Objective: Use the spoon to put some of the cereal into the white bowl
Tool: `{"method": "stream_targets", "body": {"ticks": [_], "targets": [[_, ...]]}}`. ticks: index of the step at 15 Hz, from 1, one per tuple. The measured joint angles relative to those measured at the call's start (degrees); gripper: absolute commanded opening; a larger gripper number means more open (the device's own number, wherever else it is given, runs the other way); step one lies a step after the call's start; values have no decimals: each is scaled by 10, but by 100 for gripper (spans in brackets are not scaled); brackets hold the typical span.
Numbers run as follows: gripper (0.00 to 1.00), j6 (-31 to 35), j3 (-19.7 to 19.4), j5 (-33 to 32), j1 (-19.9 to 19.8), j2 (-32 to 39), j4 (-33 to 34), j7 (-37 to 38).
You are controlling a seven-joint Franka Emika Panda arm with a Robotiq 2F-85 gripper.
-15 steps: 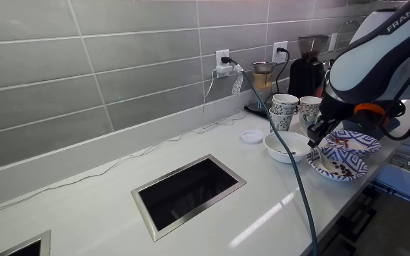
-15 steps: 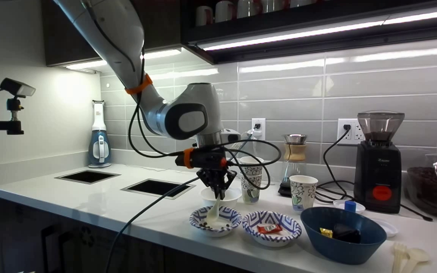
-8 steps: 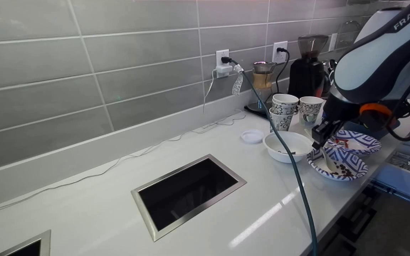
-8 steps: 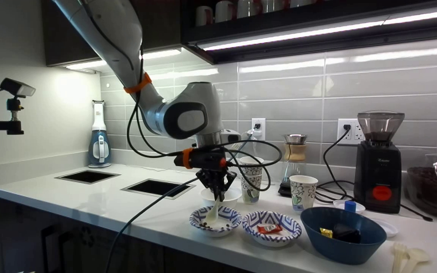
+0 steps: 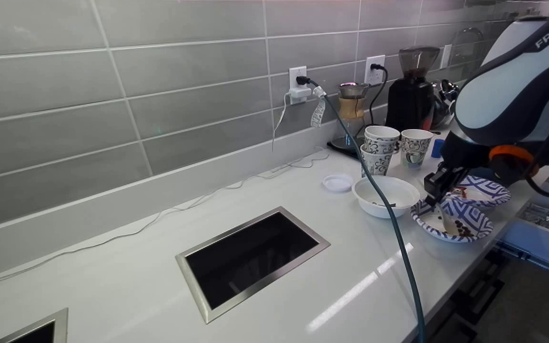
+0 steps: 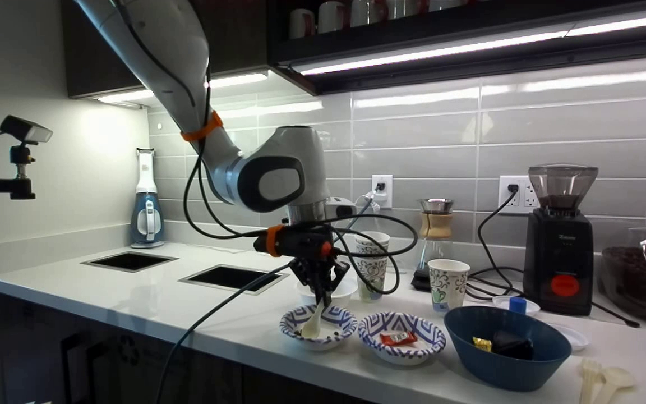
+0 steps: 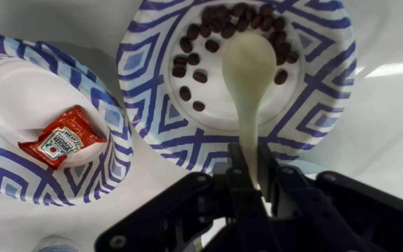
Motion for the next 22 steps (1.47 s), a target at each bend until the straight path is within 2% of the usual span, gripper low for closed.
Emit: {"method": "stream_targets", "body": {"ticks": [11, 22], "targets": [[3, 57, -4, 0, 0, -1, -14, 34], [3, 55, -8, -4, 1, -1, -21, 54]]}}
